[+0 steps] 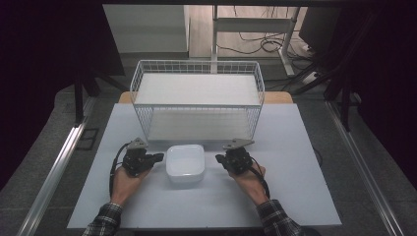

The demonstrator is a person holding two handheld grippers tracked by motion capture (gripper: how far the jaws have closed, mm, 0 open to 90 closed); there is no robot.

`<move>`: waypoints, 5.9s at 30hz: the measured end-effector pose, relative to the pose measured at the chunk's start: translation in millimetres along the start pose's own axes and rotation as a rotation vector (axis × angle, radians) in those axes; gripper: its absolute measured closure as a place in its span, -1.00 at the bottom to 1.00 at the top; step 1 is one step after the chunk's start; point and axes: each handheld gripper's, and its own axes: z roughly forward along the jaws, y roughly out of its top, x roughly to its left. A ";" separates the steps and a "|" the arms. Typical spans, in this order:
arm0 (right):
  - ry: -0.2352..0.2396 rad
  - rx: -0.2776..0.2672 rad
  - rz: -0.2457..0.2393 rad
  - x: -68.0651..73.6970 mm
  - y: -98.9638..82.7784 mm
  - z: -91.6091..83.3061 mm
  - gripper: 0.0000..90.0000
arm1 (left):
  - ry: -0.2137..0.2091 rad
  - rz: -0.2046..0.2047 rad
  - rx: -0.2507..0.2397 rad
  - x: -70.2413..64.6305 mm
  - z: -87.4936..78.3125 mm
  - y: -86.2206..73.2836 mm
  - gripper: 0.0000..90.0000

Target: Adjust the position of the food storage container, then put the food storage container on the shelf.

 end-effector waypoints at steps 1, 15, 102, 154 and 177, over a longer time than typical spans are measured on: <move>0.003 0.001 0.000 1.1 2.2 4.2 0.99 | 0.003 0.000 0.002 0.9 2.2 1.2 0.99; 0.014 0.019 0.019 3.6 8.9 28.9 0.99 | -0.058 -0.016 0.022 -9.1 22.1 4.2 1.00; 0.063 0.018 0.054 29.6 -30.4 -59.2 -0.96 | -0.205 0.086 0.069 -101.2 2.4 -3.5 -0.90; 0.096 -0.098 0.219 33.5 -22.5 -74.2 0.75 | -0.160 -0.072 -0.088 -96.7 -30.5 2.7 0.77; 0.085 -0.197 0.173 14.6 28.8 -86.8 0.74 | -0.116 -0.011 -0.168 -89.8 -55.1 57.9 0.78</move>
